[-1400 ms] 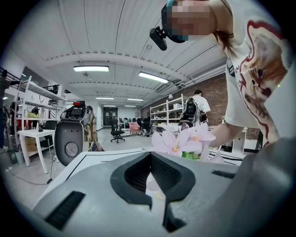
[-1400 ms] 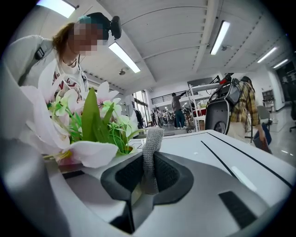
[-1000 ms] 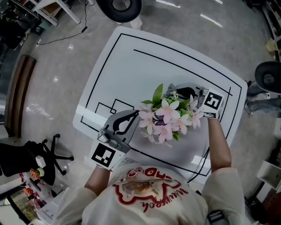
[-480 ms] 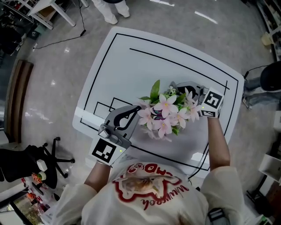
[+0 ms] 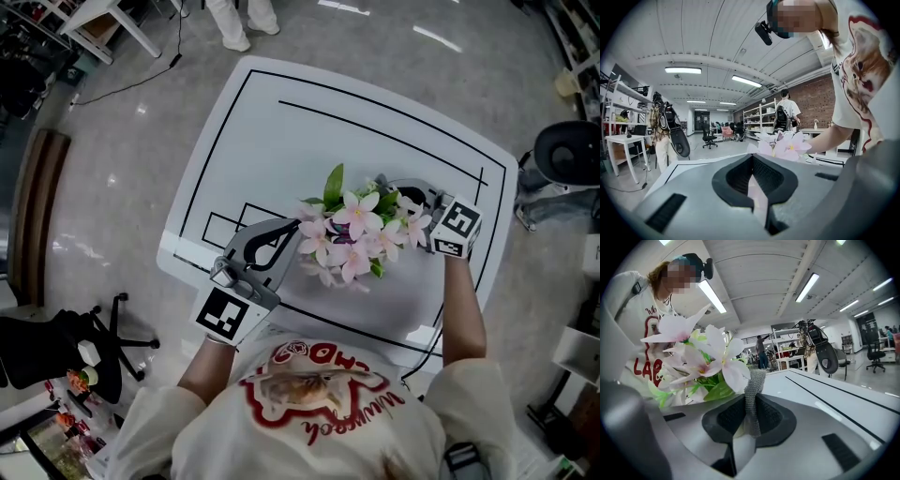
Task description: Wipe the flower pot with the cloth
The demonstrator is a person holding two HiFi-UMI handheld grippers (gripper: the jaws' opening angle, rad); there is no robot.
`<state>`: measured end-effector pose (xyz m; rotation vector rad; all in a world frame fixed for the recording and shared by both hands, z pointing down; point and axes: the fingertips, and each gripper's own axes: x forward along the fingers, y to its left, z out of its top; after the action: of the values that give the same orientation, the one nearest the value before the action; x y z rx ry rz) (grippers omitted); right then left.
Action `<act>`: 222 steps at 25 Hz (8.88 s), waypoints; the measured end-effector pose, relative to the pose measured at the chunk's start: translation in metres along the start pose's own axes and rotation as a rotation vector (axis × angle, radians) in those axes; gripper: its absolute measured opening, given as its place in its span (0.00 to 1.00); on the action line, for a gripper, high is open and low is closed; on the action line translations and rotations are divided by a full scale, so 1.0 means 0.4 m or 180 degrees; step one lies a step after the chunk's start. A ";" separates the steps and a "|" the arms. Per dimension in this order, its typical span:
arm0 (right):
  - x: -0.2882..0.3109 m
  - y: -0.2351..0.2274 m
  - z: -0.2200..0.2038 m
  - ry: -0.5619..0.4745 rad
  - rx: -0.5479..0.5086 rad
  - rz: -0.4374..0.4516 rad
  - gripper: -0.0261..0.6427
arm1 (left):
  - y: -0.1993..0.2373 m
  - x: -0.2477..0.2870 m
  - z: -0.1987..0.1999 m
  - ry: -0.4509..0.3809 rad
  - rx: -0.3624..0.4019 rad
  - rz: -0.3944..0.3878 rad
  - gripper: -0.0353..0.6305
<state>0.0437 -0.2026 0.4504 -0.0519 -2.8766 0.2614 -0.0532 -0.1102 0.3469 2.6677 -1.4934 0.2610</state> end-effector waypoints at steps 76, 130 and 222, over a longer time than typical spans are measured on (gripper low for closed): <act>-0.070 0.201 -0.091 -0.0126 0.0739 -0.2303 0.12 | -0.057 -0.155 -0.053 -0.0109 0.0019 -0.0782 0.06; 0.076 0.289 -0.061 -0.0328 0.1052 -0.2503 0.12 | -0.077 -0.246 -0.070 -0.0189 -0.0048 -0.0860 0.06; -0.194 1.274 0.215 -0.1206 -0.0429 -0.2259 0.13 | -0.800 -0.691 0.047 -0.0548 -0.0190 -0.0644 0.06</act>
<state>0.1033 0.2793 0.2567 1.0706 -3.0303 -0.0723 0.0798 0.2868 0.2838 2.8259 -1.2337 -0.0262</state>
